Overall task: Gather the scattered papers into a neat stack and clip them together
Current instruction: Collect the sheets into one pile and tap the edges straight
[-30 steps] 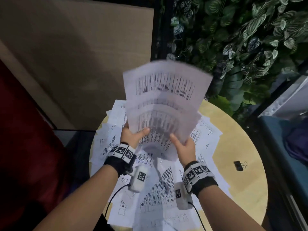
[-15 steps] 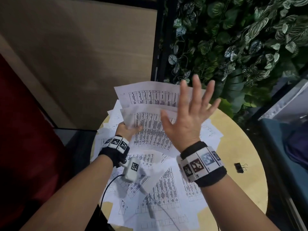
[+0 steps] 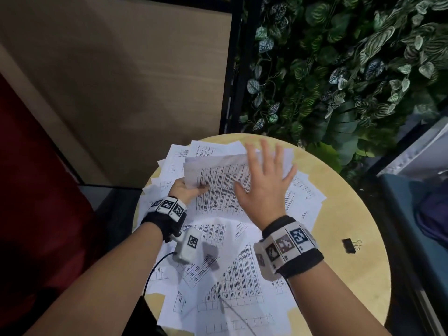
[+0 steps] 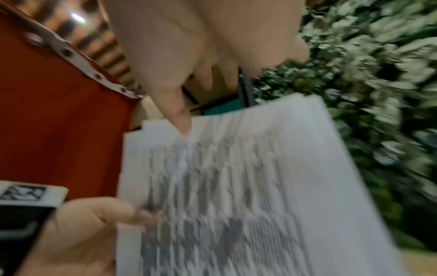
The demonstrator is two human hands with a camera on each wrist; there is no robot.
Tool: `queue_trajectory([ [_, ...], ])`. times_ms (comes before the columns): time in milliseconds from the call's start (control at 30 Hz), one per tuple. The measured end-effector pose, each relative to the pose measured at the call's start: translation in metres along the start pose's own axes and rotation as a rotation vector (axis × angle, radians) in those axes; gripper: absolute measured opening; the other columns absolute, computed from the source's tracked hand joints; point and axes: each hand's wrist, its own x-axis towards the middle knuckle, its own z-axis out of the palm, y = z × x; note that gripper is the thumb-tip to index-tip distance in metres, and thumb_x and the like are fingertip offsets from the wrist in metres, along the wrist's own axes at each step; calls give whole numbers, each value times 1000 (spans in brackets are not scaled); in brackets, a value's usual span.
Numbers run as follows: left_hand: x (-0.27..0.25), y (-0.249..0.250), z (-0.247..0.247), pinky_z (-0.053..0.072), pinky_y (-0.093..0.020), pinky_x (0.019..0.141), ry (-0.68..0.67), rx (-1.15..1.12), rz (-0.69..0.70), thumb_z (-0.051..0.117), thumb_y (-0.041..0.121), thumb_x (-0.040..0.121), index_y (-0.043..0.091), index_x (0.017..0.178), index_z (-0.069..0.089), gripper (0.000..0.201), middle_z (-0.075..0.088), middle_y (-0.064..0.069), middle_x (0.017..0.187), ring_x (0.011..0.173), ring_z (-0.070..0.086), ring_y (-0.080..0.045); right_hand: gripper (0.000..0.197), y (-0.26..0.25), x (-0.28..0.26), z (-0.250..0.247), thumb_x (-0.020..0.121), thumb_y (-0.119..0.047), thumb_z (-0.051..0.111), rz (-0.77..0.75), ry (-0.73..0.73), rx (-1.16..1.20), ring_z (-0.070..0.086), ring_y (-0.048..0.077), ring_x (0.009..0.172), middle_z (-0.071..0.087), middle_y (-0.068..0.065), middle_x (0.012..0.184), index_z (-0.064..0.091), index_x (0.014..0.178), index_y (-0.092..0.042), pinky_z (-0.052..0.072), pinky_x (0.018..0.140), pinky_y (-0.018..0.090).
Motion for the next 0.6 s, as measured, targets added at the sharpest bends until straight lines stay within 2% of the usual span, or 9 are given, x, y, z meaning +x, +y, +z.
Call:
queue_trajectory([
  [67, 0, -1, -2, 40, -30, 98, 21, 30, -7, 71, 18, 79, 2, 111, 62, 37, 64, -10, 107, 101, 57, -22, 92, 23, -8, 10, 72, -38, 70, 221, 95, 206, 12, 26, 144, 18, 8, 155, 17, 146, -25, 4, 108, 59],
  [100, 0, -2, -4, 40, -31, 97, 28, 42, -7, 69, 21, 81, 2, 115, 60, 41, 64, -12, 109, 103, 58, -25, 101, 36, -12, 16, 71, -39, 74, 360, 56, 343, 11, 22, 144, 13, 6, 157, 12, 148, -23, 6, 111, 57],
  [200, 1, 0, -11, 43, -36, 97, 130, 2, 48, 67, 21, 83, -1, 116, 61, 41, 64, -19, 117, 108, 60, -28, 111, 78, -28, 40, 69, -36, 80, 753, -195, 756, 18, 20, 144, 15, 4, 157, 5, 150, -21, 20, 116, 48],
  [267, 5, 0, -24, 46, -38, 92, 234, -41, 66, 65, 13, 84, -6, 117, 60, 38, 63, -23, 118, 99, 61, -24, 99, 98, -41, 52, 74, -33, 77, 956, -419, 782, 35, 27, 136, 30, 12, 151, 15, 149, -16, 33, 109, 48],
  [333, 16, -11, -45, 46, -36, 90, 278, -28, 63, 62, 8, 86, -4, 119, 59, 36, 62, -23, 121, 98, 59, -22, 83, 113, -58, 67, 78, -32, 73, 1095, -642, 688, 49, 33, 121, 43, 17, 142, 28, 144, -10, 45, 94, 45],
  [400, 26, -31, -68, 45, -37, 93, 289, 73, -18, 60, 7, 86, -2, 120, 59, 35, 62, -20, 123, 102, 59, -25, 61, 123, -74, 81, 83, -30, 67, 1143, -730, 565, 58, 33, 108, 55, 20, 130, 47, 132, -1, 50, 91, 46],
  [467, 32, -54, -88, 43, -33, 95, 296, 162, -150, 58, 4, 87, -4, 124, 56, 38, 58, -19, 127, 114, 58, -32, 45, 126, -86, 96, 87, -24, 61, 1139, -740, 466, 62, 28, 96, 63, 18, 117, 55, 124, 1, 52, 92, 44],
  [533, 36, -74, -101, 42, -31, 92, 273, 313, -270, 57, 6, 89, -4, 125, 54, 38, 57, -20, 129, 117, 56, -33, 37, 114, -90, 105, 91, -19, 52, 990, -844, 261, 65, 24, 97, 66, 10, 112, 56, 127, -9, 53, 91, 38],
  [600, 38, -88, -106, 41, -30, 81, 212, 472, -331, 56, 9, 89, -1, 119, 58, 32, 59, -22, 125, 110, 58, -34, 33, 99, -85, 109, 94, -20, 47, 881, -891, 166, 65, 23, 103, 67, 9, 114, 55, 126, -13, 53, 93, 35],
])
